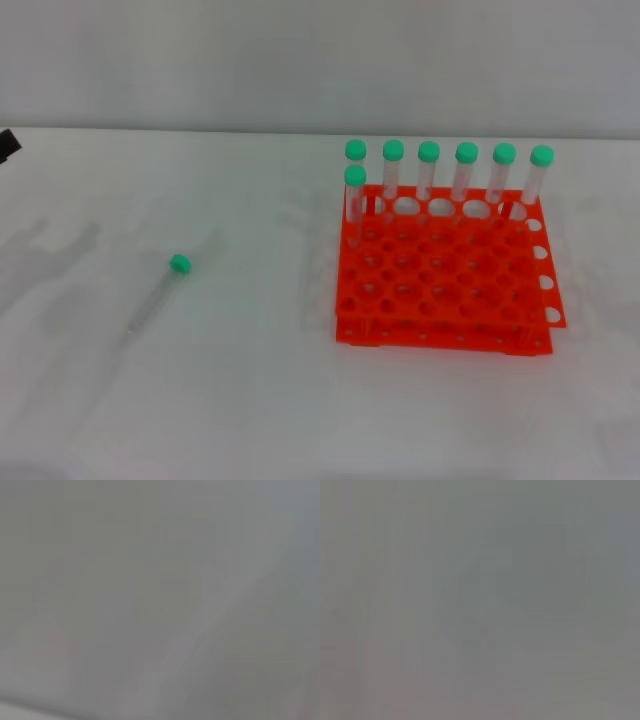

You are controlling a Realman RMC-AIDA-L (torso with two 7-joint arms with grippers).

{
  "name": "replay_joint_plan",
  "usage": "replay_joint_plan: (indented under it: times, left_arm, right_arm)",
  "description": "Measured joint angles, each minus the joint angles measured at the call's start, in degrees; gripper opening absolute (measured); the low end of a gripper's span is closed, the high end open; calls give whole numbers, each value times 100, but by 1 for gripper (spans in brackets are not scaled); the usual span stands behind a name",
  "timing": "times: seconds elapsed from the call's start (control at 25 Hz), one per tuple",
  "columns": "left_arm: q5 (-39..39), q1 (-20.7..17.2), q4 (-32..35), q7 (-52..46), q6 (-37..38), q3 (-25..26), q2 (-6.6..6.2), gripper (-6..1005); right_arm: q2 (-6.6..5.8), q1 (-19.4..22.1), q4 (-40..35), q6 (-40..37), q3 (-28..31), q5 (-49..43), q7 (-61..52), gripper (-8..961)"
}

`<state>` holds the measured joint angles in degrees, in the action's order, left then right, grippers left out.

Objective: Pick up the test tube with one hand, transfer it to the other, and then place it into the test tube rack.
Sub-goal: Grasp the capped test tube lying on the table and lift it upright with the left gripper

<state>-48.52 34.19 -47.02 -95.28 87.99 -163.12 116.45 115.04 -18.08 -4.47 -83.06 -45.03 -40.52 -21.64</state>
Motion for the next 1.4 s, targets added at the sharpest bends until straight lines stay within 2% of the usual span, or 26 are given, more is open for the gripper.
replay_joint_plan:
  times: [0.24, 0.48, 0.72, 0.92, 1.2, 1.4]
  left_arm:
    - [1641, 628, -633, -1220, 498, -4, -337, 886]
    - [3813, 1572, -1186, -2021, 809, -10, -485, 885]
    - [5858, 2494, -1173, -2445, 782, -9, -534, 885]
    - [6866, 2975, -876, -2600, 604, -14, -528, 885]
    - [7738, 3191, 347, -2810, -217, -18, -483, 884]
    - [7941, 3199, 837, -2940, -649, -19, -446, 884]
  right_arm:
    - [-6, 22, -23, -49, 274, 0, 29, 865]
    - [-9, 41, -141, -22, 334, 0, 42, 864]
    - [-9, 19, -224, 1, 347, 14, 167, 863]
    - [-9, -12, -229, 8, 354, 121, 245, 862]
    - [-6, -39, -230, 9, 355, 124, 259, 861]
    - [-1, -26, -209, -23, 355, 124, 246, 860]
